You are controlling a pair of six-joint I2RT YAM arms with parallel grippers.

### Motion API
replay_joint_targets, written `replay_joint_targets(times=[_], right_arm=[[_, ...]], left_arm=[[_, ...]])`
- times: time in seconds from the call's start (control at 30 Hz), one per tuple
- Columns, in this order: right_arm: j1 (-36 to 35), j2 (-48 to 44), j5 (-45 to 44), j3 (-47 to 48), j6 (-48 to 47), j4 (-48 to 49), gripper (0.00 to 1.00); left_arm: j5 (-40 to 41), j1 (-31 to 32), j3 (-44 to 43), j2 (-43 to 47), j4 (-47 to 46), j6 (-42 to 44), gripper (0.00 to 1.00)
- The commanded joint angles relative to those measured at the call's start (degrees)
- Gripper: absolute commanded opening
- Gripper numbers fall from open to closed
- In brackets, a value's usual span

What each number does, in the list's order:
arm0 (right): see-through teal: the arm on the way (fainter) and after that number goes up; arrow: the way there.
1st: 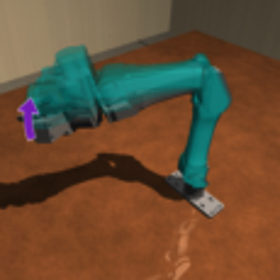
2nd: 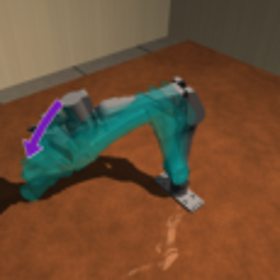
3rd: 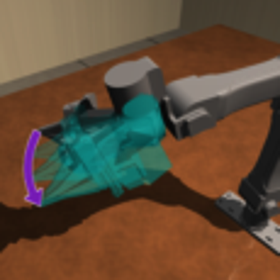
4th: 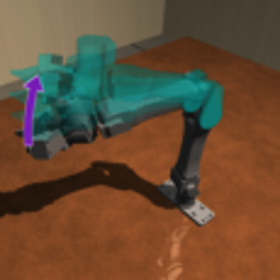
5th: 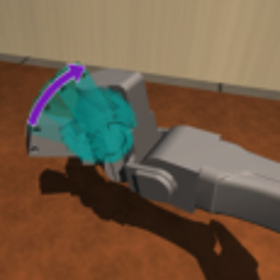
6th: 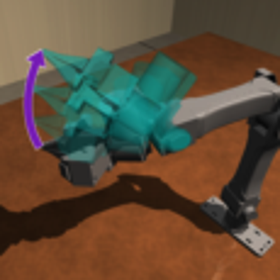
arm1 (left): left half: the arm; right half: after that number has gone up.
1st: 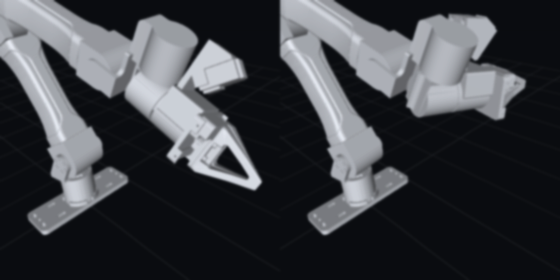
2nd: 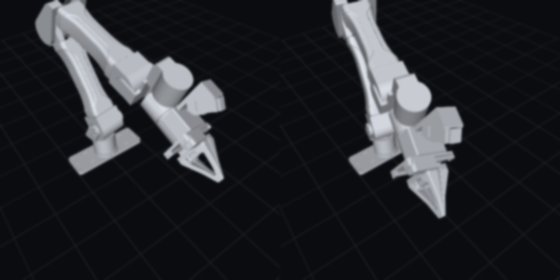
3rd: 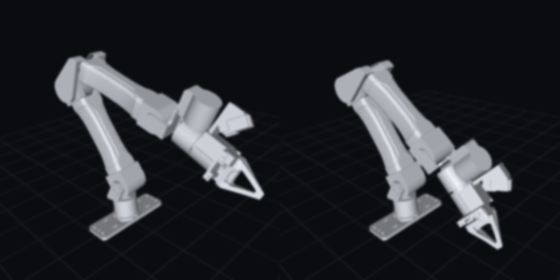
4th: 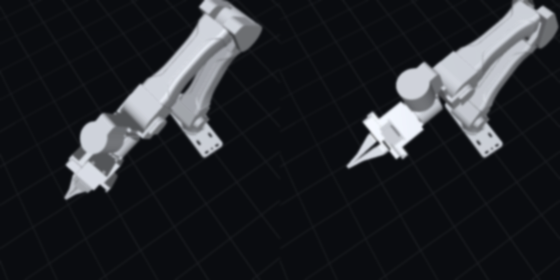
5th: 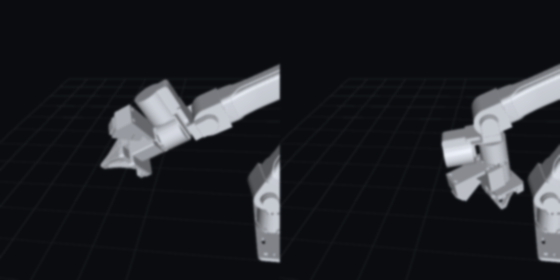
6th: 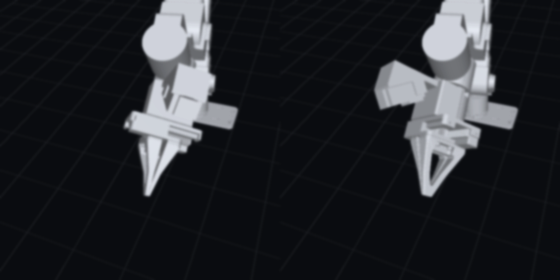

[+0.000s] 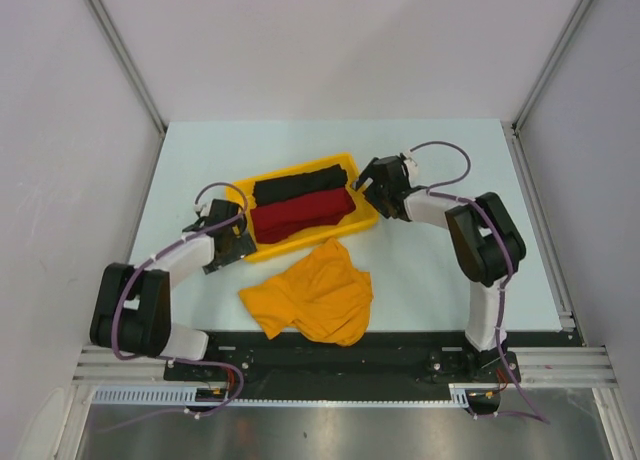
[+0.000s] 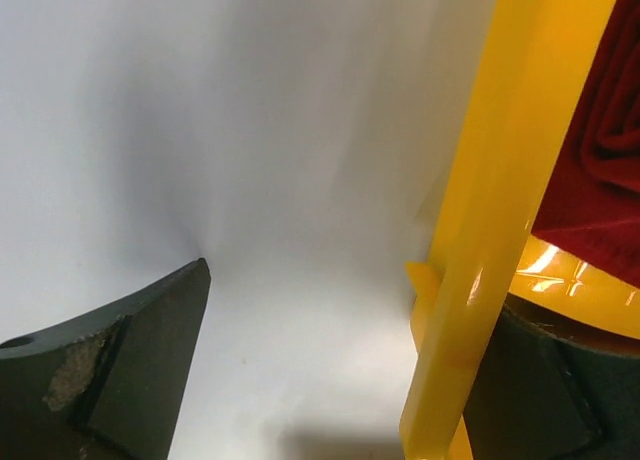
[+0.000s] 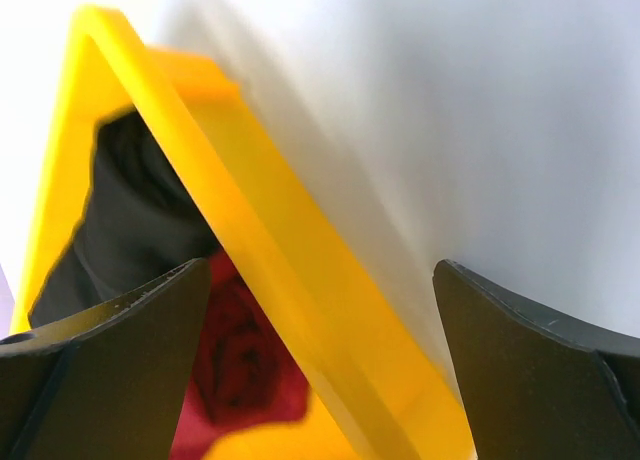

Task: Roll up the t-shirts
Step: Move the bin to the center of the board.

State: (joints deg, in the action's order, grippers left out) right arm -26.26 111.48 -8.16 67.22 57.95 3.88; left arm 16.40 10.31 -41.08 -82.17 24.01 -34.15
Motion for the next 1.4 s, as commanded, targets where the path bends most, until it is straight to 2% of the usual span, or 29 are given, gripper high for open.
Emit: replay_joint_targets(times=[0.0,0.07,0.13,0.2,0.33,0.47,0.53,0.67,0.93,1.13,1.37], right_arm=[[-0.1,6.8,5.0,11.8,-5.6,-1.7,1.00],[-0.1,11.6,7.3,17.3,-8.8,-3.4,1.00],[-0.2,15.6,7.5,26.0,-10.9,-9.7,1.00],[0.1,16.5,6.5,30.8,-14.2,-14.1,1.00],[2.4,13.2,4.6,30.0,-16.3,-14.7,1.00],[5.3,8.1,5.1,28.1,-17.2,-15.1,1.00],[6.5,6.2,5.0,26.8,-17.3,-15.2,0.99],[8.4,0.2,5.4,21.9,-17.4,-15.1,1.00],[14.1,-14.8,7.0,12.2,-16.6,-19.0,1.00],[15.7,-27.3,5.6,3.6,-17.0,-22.3,1.00],[17.4,-37.8,5.2,-3.1,-17.4,-26.0,1.00]], left_arm=[[-4.4,-0.4,6.1,7.8,-1.5,-5.0,0.98],[-6.4,-0.4,7.3,10.8,-1.8,-5.6,0.98],[-6.4,-0.4,7.4,15.2,-0.7,-5.5,1.00],[-4.5,-0.6,4.2,17.1,1.9,-3.1,1.00],[-4.1,-0.2,-3.9,18.6,4.5,4.5,1.00],[-4.0,6.6,-9.4,19.4,1.8,16.1,1.00],[-3.8,10.4,-12.7,18.5,2.3,19.3,1.00],[-4.3,22.3,-17.5,12.5,1.9,29.2,1.00],[-6.2,33.8,-27.4,-3.9,0.1,37.6,0.99],[-7.2,36.5,-35.0,-15.2,-0.2,40.1,1.00],[-9.6,36.9,-37.5,-20.8,-1.6,40.0,1.00]])
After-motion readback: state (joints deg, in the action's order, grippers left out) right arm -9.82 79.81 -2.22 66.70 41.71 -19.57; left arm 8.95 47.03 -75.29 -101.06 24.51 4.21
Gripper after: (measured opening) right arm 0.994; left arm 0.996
